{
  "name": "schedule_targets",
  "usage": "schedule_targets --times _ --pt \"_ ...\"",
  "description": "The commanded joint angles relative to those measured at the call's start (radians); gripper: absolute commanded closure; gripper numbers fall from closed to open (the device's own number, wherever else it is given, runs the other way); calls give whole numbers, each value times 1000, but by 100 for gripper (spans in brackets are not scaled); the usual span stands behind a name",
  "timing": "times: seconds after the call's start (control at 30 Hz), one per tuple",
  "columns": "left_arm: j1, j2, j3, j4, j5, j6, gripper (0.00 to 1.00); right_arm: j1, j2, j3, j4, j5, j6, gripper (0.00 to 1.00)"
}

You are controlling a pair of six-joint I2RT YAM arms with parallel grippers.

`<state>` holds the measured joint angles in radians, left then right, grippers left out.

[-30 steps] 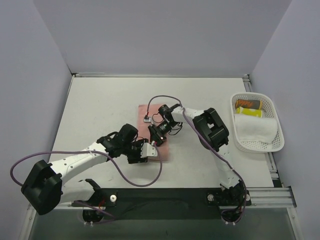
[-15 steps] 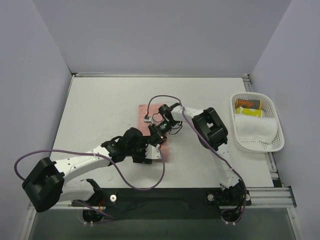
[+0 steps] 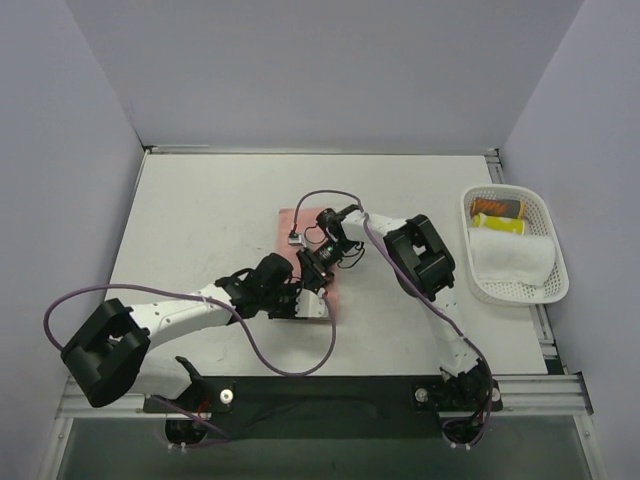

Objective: Roll the towels
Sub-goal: Roll the towel

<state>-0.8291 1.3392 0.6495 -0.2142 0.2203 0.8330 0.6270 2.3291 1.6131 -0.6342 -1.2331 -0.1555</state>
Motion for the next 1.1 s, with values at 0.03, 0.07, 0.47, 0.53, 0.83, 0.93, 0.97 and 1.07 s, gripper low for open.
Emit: schedule_targets --times 0.03,0.07,0.47,0.53,0.83,0.93,0.97,1.07 --pt "5 104 30 -189 71 -37 69 -23 43 -2 21 331 -18 91" --pt "10 110 44 -204 98 -40 72 -32 21 2 21 337 -4 88" --pt "188 402 309 -530 322 -28 91 -280 -281 24 25 351 79 49" --pt "205 457 376 -594 358 -14 92 -320 -335 -27 21 348 42 49" --pt "280 762 654 -865 419 -2 94 -451 -796 -324 7 455 -193 30" --pt "306 871 768 -953 425 -8 93 -415 -951 -455 8 495 -275 15" --pt "311 894 792 -971 430 -9 93 -392 -1023 -519 11 527 -298 14" --pt "327 977 897 -1036 438 -25 93 -282 -1153 -600 22 578 -381 14"
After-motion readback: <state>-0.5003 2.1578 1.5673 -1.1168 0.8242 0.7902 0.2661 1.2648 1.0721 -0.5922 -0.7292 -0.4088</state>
